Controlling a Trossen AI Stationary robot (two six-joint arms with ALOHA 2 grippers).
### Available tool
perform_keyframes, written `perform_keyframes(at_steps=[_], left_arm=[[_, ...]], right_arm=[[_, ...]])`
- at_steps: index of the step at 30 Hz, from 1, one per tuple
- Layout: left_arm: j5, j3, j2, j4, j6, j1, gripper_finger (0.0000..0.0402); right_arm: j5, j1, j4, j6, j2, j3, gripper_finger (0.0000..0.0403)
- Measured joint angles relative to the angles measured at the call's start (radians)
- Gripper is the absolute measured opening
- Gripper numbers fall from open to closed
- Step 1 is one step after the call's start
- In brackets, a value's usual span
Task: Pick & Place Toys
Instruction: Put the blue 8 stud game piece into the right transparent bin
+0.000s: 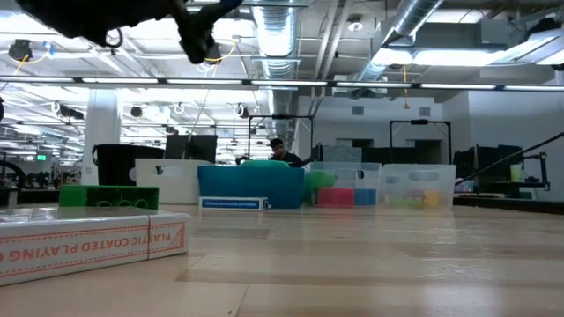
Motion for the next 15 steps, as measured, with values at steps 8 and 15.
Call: perform_keyframes(at_steps=[8, 15], left_arm=[[0.070, 0.086, 0.119, 0.001, 0.000, 0.002, 0.0307], [0.073, 0.100, 0.134, 0.015, 0.000, 0.010, 0.0308]], right_arm=[[-0.001, -0.012, 0.000, -0.072, 0.073, 0.068, 0.0268], [-0.047, -0.013, 0.001, -0.071, 0.090, 0.094, 0.0268]])
